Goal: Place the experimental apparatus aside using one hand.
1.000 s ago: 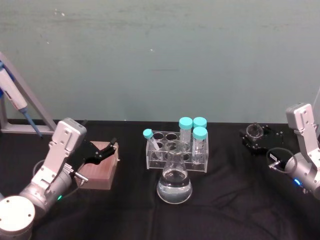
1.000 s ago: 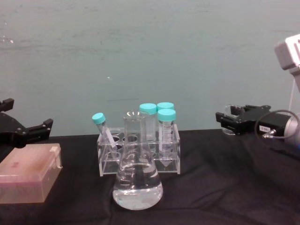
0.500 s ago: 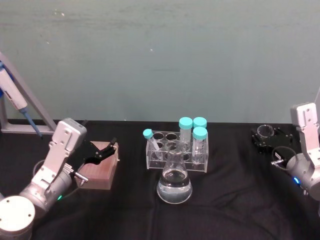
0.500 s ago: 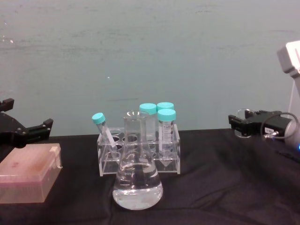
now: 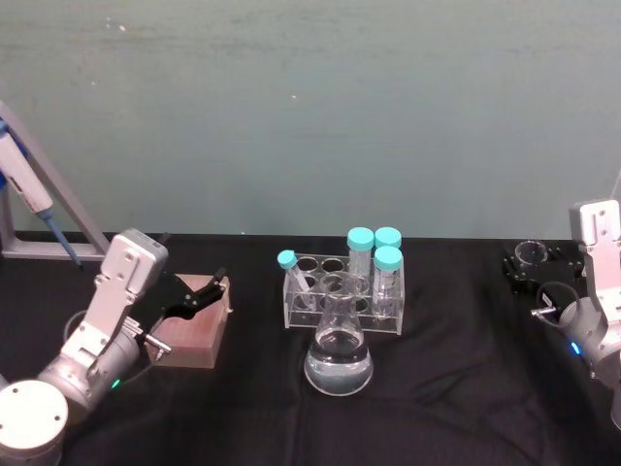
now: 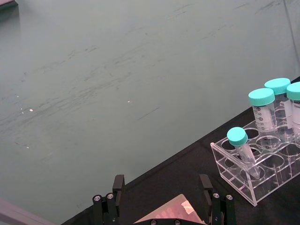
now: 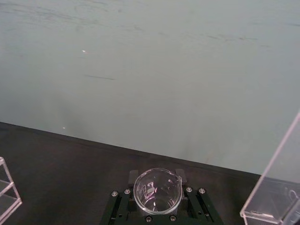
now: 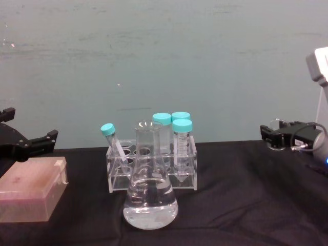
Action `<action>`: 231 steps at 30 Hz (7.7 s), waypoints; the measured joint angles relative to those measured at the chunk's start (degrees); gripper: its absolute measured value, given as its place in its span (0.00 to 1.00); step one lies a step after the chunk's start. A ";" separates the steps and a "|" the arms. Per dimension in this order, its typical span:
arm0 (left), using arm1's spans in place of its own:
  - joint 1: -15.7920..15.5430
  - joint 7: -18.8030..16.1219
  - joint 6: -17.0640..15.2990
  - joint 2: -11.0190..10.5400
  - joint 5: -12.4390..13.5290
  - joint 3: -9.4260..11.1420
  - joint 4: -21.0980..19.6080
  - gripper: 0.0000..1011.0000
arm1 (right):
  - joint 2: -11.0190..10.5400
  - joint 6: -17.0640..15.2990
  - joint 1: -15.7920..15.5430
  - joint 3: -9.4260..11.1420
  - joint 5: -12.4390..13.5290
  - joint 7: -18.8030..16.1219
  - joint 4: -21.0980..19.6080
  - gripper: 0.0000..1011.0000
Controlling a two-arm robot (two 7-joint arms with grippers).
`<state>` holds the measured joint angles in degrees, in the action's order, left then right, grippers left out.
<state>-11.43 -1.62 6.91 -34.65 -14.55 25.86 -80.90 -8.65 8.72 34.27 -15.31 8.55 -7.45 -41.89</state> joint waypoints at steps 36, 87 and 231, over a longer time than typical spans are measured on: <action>0.00 0.00 0.00 0.00 0.00 0.00 0.00 0.99 | 0.21 -0.22 0.63 5.97 -4.34 2.89 3.89 0.46; 0.00 0.00 0.00 0.00 0.00 0.00 0.00 0.99 | 1.54 2.52 4.58 9.47 -7.85 -0.77 11.21 0.46; 0.00 0.00 0.00 0.00 0.00 0.00 0.00 0.99 | -7.52 6.76 -1.53 -9.81 11.75 -47.10 -11.42 0.99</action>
<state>-11.43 -1.62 6.90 -34.65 -14.55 25.86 -80.90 -16.17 15.47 32.73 -25.12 20.30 -54.55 -53.31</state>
